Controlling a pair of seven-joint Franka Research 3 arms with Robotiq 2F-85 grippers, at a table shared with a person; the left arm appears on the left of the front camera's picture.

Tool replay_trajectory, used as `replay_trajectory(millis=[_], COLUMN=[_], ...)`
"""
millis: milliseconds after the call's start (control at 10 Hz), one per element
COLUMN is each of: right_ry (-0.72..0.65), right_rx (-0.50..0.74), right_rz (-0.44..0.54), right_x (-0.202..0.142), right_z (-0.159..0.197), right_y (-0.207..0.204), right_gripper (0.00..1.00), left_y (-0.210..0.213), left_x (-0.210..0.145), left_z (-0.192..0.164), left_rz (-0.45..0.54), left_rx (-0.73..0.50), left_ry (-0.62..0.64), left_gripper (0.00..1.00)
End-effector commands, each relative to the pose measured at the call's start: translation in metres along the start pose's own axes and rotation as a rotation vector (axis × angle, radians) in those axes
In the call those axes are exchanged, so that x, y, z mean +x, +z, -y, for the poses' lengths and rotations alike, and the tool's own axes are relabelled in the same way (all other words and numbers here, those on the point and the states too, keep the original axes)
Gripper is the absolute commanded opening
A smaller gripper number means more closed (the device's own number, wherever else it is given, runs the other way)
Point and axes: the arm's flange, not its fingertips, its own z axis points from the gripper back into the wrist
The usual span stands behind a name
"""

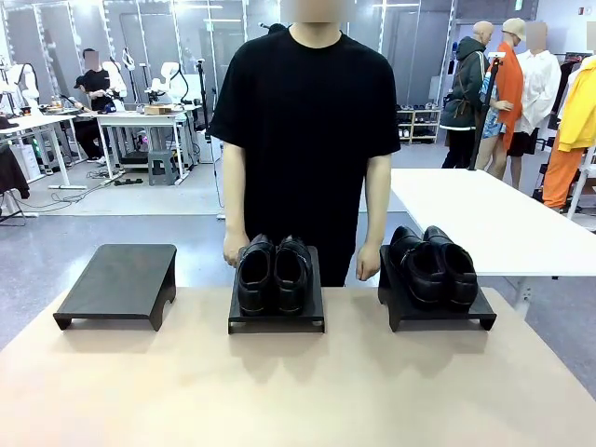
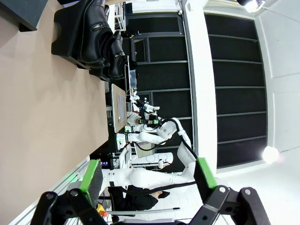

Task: Place the shoes on the stand as instructed by the person.
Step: Pick up another pair of Shoes and place it on the Shoes Stand indicated by the person.

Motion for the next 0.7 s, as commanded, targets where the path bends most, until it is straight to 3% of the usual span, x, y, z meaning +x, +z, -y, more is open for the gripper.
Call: replay_trajectory(millis=[0,300,400,600], right_ry=[0.007,0.002,-0.028,-0.028], right_rx=[0.042,0.072,0.068,0.068], right_rz=[0.037,0.115,0.069,0.069], right_x=[-0.028,-0.050,-0.043,-0.043], right_z=[0.018,0.027,0.033,0.033], right_y=[-0.004,-0.007,-0.001,-0.001], right_gripper=[1.00,1.00,1.00,1.00], left_y=[0.001,0.001,0.001,0.001], left_x=[-0.005,-0.005,-0.005,-0.005], left_z=[0.001,0.001,0.001,0.001], left_rz=[-0.010,-0.010,-0.010,-0.010], left_rx=[-0.007,-0.007,-0.007,-0.007], left_ry=[-0.011,-0.011,-0.011,-0.011], left_gripper=[1.00,1.00,1.00,1.00])
